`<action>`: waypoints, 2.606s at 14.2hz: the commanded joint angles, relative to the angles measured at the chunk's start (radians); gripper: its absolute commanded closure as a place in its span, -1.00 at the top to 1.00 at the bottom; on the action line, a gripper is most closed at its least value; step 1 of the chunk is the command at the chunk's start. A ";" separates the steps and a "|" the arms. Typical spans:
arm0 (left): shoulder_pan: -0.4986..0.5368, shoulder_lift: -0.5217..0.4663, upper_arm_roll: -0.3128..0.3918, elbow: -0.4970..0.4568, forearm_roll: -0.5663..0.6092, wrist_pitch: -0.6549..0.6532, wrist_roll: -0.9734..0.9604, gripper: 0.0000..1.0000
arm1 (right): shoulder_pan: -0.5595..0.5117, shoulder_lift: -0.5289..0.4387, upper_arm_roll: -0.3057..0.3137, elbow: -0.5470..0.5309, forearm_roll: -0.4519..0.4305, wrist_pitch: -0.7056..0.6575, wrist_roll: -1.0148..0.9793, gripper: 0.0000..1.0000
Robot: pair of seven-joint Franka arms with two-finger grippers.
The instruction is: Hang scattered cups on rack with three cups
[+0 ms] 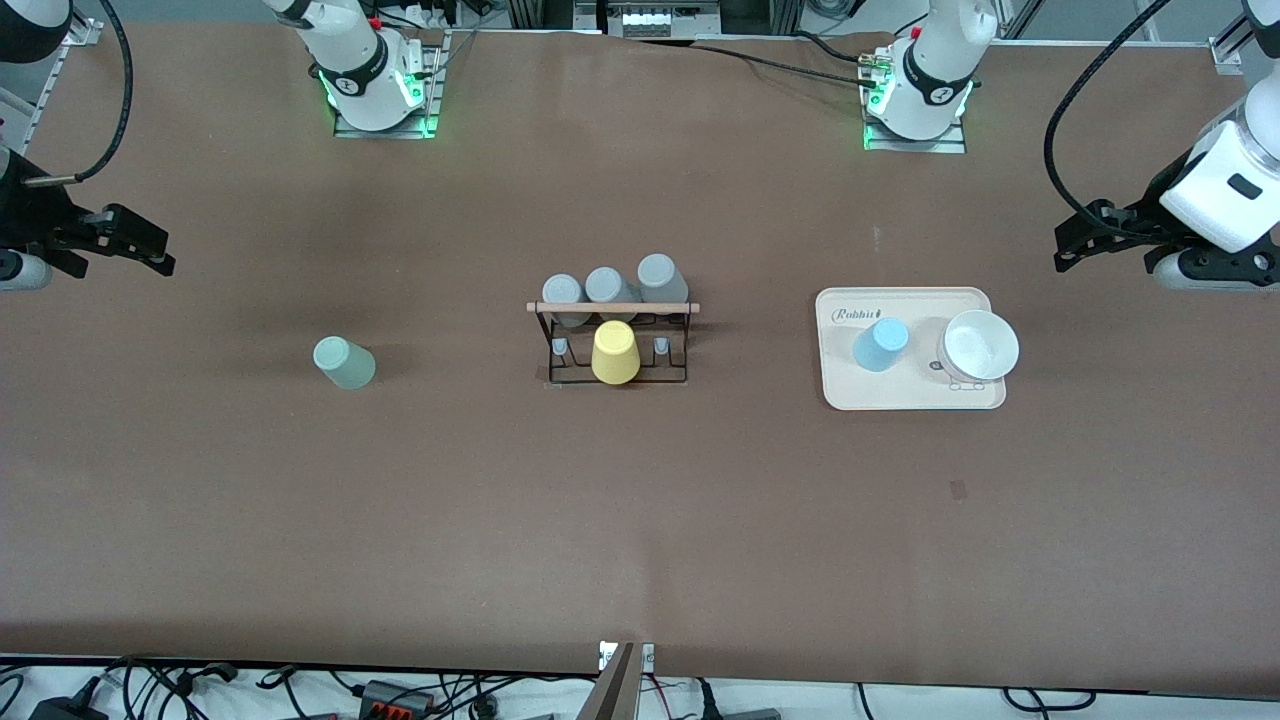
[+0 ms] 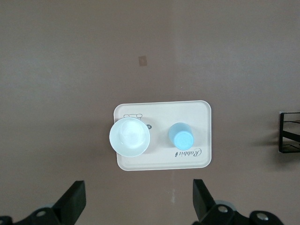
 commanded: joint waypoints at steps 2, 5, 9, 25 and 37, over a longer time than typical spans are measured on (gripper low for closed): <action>0.003 0.002 -0.003 0.015 -0.012 -0.015 0.014 1.00 | -0.007 -0.029 0.004 -0.022 0.008 -0.007 0.000 1.00; 0.003 0.002 -0.003 0.017 -0.013 -0.015 0.013 1.00 | -0.007 -0.027 0.004 -0.022 0.008 -0.007 0.000 1.00; 0.010 0.002 -0.002 0.015 -0.018 -0.018 0.010 1.00 | -0.007 -0.027 0.005 -0.022 0.008 -0.007 0.000 1.00; -0.003 0.087 -0.181 -0.469 0.067 0.473 -0.265 1.00 | -0.007 -0.013 0.005 -0.017 0.008 -0.005 0.000 1.00; 0.029 0.208 -0.183 -0.695 0.067 0.922 -0.271 1.00 | -0.003 0.013 0.007 -0.016 0.008 -0.007 -0.005 1.00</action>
